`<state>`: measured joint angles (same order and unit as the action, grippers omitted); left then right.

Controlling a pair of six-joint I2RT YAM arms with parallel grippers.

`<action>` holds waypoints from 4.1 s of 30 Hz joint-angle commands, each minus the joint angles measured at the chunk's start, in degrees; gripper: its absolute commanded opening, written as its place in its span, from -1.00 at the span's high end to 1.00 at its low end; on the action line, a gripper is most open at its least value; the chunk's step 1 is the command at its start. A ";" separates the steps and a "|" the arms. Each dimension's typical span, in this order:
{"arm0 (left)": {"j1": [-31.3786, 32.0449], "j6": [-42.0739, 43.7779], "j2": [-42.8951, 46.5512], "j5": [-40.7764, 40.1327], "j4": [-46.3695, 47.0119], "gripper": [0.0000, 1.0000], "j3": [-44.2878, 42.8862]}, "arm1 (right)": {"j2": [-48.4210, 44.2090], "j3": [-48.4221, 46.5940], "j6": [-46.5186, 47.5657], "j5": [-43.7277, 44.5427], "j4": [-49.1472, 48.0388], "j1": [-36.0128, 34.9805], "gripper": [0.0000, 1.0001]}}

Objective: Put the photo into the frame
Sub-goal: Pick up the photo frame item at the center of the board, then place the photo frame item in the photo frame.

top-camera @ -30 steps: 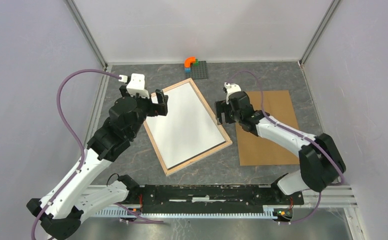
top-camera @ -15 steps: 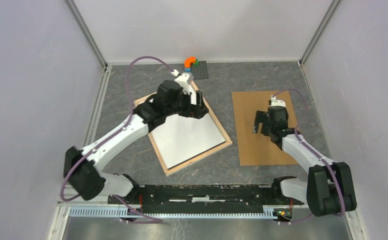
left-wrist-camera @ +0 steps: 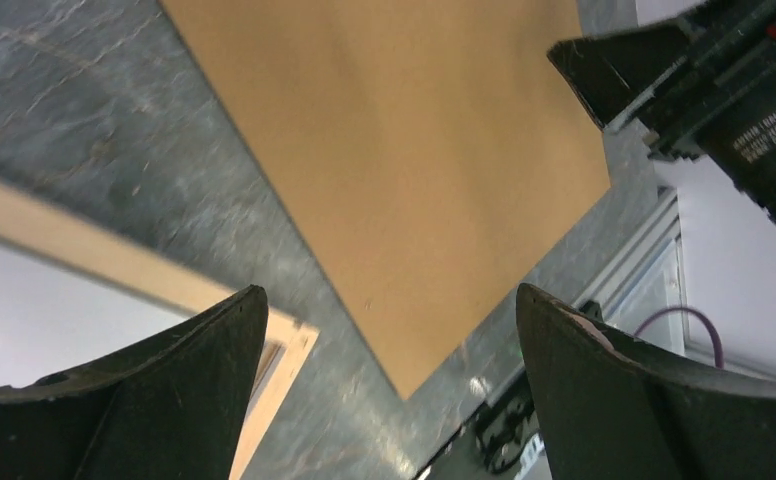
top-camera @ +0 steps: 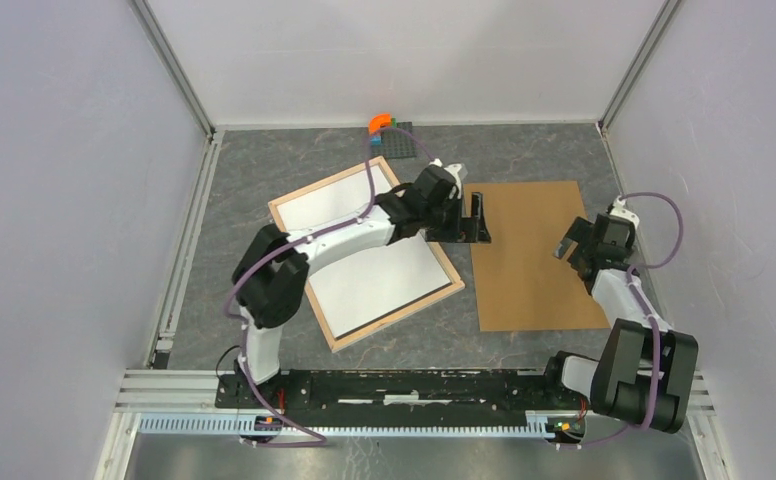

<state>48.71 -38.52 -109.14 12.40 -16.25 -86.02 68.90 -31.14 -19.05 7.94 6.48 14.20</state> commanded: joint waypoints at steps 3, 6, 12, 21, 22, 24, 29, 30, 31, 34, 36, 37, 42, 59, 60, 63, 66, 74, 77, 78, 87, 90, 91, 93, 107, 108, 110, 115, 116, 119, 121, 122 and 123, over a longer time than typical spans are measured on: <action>3.05 -4.90 -10.62 -11.21 -3.69 -1.00 -13.33 | 1.75 0.33 2.25 -1.03 -3.72 7.65 -0.84; 4.32 -4.91 -14.71 -16.53 -6.87 -1.00 -18.22 | 3.17 0.72 2.38 -1.80 -4.72 8.98 -0.82; 4.90 -8.75 -19.53 -20.70 -8.19 -1.00 -20.78 | 3.35 1.18 2.34 -0.56 -6.06 9.80 -0.82; 4.73 -15.49 -24.19 -16.91 -6.32 -1.00 -21.10 | 4.02 1.78 1.54 -1.50 -8.12 10.83 -0.82; 4.73 -16.19 -24.45 -16.59 -6.27 -1.00 -20.97 | 4.32 2.26 1.13 -3.04 -8.76 10.85 -0.82; 4.58 -17.38 -24.72 -16.18 -6.20 -1.00 -20.66 | 5.40 3.10 0.47 -5.84 -9.73 10.85 -0.81; 3.94 -20.58 -25.21 -12.85 -4.85 -1.00 -19.56 | 8.22 3.62 -0.35 -7.79 -10.66 10.95 -0.80; 3.81 -21.04 -25.30 -12.67 -4.52 -1.00 -19.46 | 8.75 3.77 -0.47 -9.64 -10.93 11.03 -0.80; 3.79 -21.55 -25.32 -11.14 -4.34 -1.00 -19.37 | 9.15 3.87 -0.76 -10.44 -11.16 11.19 -0.80; 3.39 -22.33 -25.82 -7.79 -2.23 -1.00 -19.36 | 10.18 4.45 -1.33 -13.32 -11.98 11.38 -0.80; 2.75 -23.18 -26.41 -3.99 0.56 -1.00 -19.62 | 10.32 5.12 -1.65 -14.93 -12.73 11.39 -0.79; 2.42 -23.68 -26.51 -1.68 2.43 -1.00 -19.80 | 10.21 5.41 -1.86 -16.00 -13.12 11.38 -0.79; 2.00 -24.81 -23.32 4.03 9.24 -0.95 -19.65 | 9.72 6.79 -2.47 -20.19 -14.70 11.38 -0.77; 1.80 -31.76 1.75 2.66 34.43 -0.56 7.08 | 8.58 8.32 -2.39 -26.80 -17.49 8.17 -0.70; 1.68 -32.47 2.20 2.69 35.49 -0.53 7.89 | 8.48 8.35 -2.29 -26.98 -17.61 7.75 -0.70; 1.39 -34.91 1.66 2.85 38.47 -0.37 9.48 | 8.37 8.34 -2.06 -27.52 -17.85 6.48 -0.70; 1.29 -38.07 0.18 2.89 43.45 -0.24 10.52 | 8.42 8.21 -2.04 -28.02 -17.82 6.33 -0.70; 1.04 -40.47 -2.70 1.44 41.47 -0.05 9.30 | 8.74 8.36 -2.25 -28.46 -18.64 5.86 -0.70; 0.80 -43.61 -3.75 1.83 50.54 -0.03 11.74 | 9.27 8.43 -2.39 -29.09 -18.95 5.39 -0.69; 0.65 -44.08 -4.19 1.99 52.08 0.04 11.80 | 9.35 8.41 -2.47 -29.20 -18.99 5.24 -0.69; -1.08 -34.96 -1.48 0.78 36.67 0.85 10.10 | 5.93 7.39 0.90 -28.09 -17.54 2.91 -0.70; -2.97 -30.95 0.15 2.16 31.35 0.95 9.92 | 3.31 5.30 4.96 -24.85 -14.21 -0.22 -0.72; -3.97 -29.56 0.99 2.84 28.30 0.95 9.71 | 2.10 4.21 6.94 -23.21 -12.68 -2.12 -0.73; -5.59 -26.64 3.31 3.69 23.91 0.95 10.15 | -0.72 2.20 10.04 -18.43 -9.67 -6.76 -0.77; -13.08 -22.44 17.65 7.37 11.19 0.95 15.62 | -16.04 -10.30 17.35 -8.30 9.91 -46.35 -0.83; -13.18 -22.24 18.04 7.33 10.84 0.95 15.66 | -16.63 -11.80 17.14 -7.68 11.16 -49.10 -0.83; -13.29 -22.25 18.68 7.12 10.38 0.95 15.83 | -17.09 -14.32 14.06 -4.76 13.13 -53.78 -0.82; -13.30 -23.78 18.80 7.64 10.45 0.95 16.12 | -14.97 -21.72 4.91 6.78 18.30 -67.40 -0.82; -13.24 -24.15 18.93 7.63 10.54 0.95 16.37 | -14.08 -23.12 4.31 10.28 19.78 -70.29 -0.82; -13.29 -24.81 19.71 7.37 10.15 0.95 16.98 | -8.03 -28.88 1.10 23.66 27.59 -77.74 -0.81; -13.27 -25.51 20.46 6.71 9.96 0.95 17.66 | -4.14 -31.48 -2.67 32.09 32.06 -81.32 -0.77; -13.29 -25.78 20.74 6.62 9.86 0.95 17.88 | -2.28 -32.30 -4.60 36.49 33.72 -83.28 -0.75; -13.29 -26.05 20.87 6.58 9.64 0.95 17.90 | -1.07 -32.88 -6.58 39.80 35.41 -84.85 -0.71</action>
<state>35.38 -62.92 -92.58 17.98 -8.88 -68.10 62.74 -60.71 -16.67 26.76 30.52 -65.76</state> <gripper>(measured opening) 0.046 0.881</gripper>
